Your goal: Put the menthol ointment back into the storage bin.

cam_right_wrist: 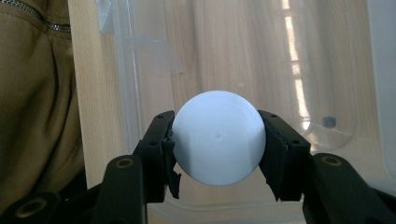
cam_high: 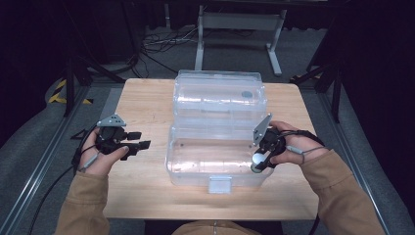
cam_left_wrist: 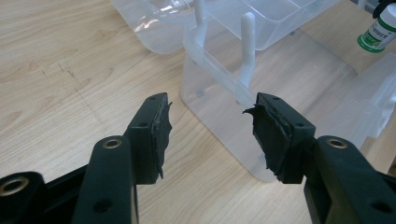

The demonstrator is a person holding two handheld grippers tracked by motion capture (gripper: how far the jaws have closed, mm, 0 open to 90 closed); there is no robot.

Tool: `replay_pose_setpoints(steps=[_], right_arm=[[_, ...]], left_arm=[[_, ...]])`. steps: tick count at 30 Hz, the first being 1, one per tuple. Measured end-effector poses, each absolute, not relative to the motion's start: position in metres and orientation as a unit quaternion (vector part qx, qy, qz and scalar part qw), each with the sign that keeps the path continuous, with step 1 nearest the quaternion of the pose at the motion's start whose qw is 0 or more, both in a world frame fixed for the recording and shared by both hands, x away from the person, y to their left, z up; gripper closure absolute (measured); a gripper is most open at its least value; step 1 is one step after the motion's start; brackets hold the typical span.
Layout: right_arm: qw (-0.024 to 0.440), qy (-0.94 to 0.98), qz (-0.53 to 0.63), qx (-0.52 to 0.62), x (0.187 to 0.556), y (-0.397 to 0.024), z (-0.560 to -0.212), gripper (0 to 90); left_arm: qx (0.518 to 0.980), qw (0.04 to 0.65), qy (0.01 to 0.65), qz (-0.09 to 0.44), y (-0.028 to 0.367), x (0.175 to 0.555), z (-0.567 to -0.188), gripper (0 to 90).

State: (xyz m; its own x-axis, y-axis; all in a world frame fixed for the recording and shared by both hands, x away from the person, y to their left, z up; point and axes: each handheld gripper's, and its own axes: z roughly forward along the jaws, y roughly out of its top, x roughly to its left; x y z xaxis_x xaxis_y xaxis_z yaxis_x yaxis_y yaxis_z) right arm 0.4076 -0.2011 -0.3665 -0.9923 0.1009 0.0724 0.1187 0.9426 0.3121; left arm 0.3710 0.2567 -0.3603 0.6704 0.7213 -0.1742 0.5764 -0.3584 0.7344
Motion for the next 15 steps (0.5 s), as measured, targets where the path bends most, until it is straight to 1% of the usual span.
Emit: replay_pose_setpoints(steps=[15], right_arm=[[0.039,-0.988,-0.136,-0.055,0.410,-0.193,-0.382,50.3]], left_arm=[[0.818,0.408,0.397,0.084,0.256,0.372,-0.362,46.6]])
